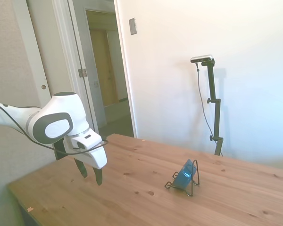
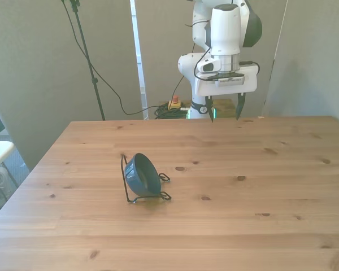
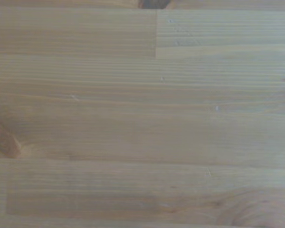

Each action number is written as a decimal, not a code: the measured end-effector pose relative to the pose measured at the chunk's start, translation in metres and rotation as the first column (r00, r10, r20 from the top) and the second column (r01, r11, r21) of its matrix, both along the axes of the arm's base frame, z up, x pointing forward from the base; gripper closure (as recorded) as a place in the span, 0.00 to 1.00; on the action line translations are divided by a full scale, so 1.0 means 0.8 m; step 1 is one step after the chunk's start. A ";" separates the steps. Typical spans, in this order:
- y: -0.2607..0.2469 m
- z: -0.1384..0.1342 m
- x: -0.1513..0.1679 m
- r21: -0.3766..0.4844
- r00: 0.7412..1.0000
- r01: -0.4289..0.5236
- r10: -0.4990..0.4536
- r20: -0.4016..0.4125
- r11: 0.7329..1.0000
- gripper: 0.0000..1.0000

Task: Unload the bowl

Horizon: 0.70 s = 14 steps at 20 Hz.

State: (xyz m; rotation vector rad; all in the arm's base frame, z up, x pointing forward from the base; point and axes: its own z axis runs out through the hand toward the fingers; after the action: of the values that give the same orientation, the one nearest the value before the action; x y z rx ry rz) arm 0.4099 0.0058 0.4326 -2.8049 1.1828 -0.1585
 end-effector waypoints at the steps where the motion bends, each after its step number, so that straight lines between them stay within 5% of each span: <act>1: 0.000 0.000 0.000 -0.002 1.000 -0.001 0.001 0.000 1.000 0.00; 6: -0.008 0.008 0.022 -0.057 0.999 0.011 -0.008 0.050 0.998 0.00; 14: -0.084 0.032 0.133 -0.155 0.984 0.146 -0.127 0.128 0.977 0.00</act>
State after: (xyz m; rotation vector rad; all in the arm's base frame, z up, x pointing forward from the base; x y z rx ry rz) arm 0.5167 -0.0614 0.4585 -2.8027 1.3939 -0.4454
